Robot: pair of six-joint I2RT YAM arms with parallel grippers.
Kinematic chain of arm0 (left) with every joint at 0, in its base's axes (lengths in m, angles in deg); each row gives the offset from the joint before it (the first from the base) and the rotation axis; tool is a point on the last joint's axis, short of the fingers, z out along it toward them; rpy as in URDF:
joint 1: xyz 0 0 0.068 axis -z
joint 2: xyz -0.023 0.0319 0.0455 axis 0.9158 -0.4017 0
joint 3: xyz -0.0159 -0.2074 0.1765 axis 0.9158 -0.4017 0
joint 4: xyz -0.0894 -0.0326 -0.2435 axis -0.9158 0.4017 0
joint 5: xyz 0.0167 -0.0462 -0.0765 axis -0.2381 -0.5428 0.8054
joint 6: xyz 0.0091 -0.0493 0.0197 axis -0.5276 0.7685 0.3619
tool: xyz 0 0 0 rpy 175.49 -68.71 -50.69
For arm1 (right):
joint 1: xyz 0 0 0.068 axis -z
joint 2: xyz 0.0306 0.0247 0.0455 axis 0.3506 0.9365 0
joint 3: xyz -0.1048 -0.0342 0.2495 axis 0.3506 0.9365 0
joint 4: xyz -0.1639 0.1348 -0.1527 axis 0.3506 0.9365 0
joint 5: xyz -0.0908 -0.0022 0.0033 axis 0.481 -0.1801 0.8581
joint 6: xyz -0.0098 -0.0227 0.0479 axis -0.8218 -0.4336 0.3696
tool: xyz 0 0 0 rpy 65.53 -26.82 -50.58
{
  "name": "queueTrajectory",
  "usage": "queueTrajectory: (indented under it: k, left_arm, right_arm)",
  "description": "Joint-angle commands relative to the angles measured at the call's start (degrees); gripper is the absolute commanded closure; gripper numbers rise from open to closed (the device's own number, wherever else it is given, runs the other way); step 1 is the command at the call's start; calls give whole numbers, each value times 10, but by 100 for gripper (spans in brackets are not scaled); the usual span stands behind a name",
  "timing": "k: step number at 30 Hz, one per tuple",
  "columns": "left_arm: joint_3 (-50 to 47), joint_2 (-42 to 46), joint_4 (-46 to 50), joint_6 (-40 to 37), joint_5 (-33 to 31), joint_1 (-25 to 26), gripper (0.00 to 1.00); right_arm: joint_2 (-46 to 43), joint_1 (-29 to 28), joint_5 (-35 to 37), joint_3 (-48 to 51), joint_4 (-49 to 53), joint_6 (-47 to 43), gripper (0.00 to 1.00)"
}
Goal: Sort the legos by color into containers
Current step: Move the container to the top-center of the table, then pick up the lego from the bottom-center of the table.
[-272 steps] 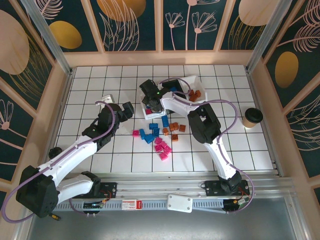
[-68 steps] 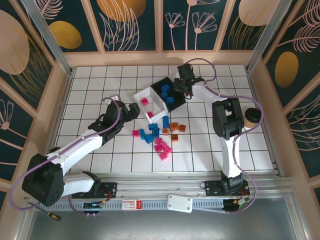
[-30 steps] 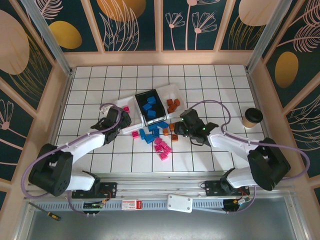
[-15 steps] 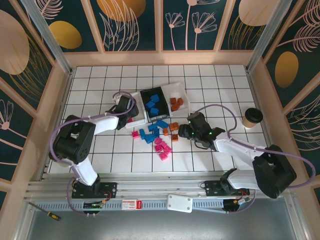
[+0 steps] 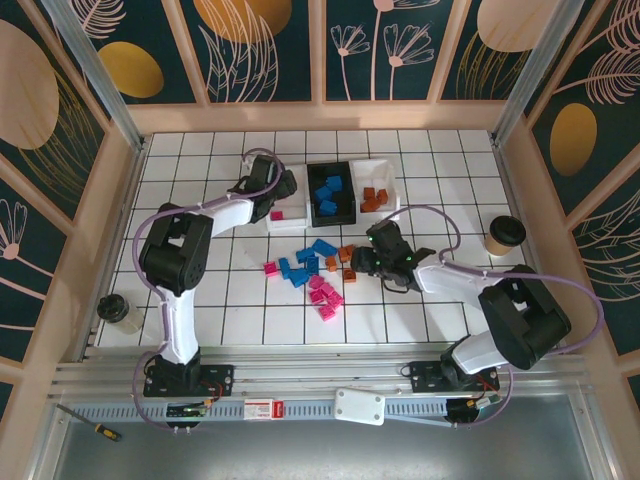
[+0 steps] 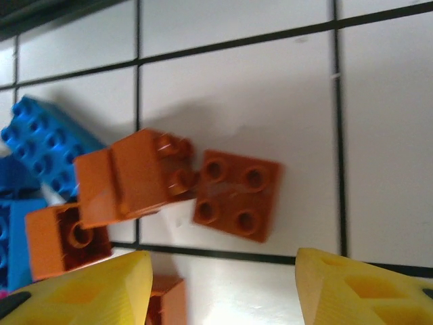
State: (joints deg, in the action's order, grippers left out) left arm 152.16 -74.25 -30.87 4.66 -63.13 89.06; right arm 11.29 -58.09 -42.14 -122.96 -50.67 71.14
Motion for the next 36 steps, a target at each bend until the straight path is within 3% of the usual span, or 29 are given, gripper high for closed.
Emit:
queueTrajectory:
  k: [1,2,12,22,27,31,36]
  left_arm:
    - [-59,90,-33,18,25,-5,6]
    - [-91,121,-47,26,30,-5,2]
    - [-343,366,-115,98,88,-3,1]
    - [-413,474,-75,102,104,-2,1]
    - [-433,496,-61,103,102,-2,1]
    - [-432,498,-31,91,92,-2,1]
    - [-451,496,-29,87,90,0,1]
  right_arm:
    - [-4,-35,-2,-10,-8,-11,40]
    - [-3,-41,4,-7,-8,-7,40]
    - [27,-81,25,0,-41,-6,41]
    - [76,-83,60,-13,-31,-16,46]
    - [63,-83,52,-7,-52,-27,67]
    - [-5,-72,58,-7,-34,-40,83]
    - [-48,39,43,-61,-9,-59,87]
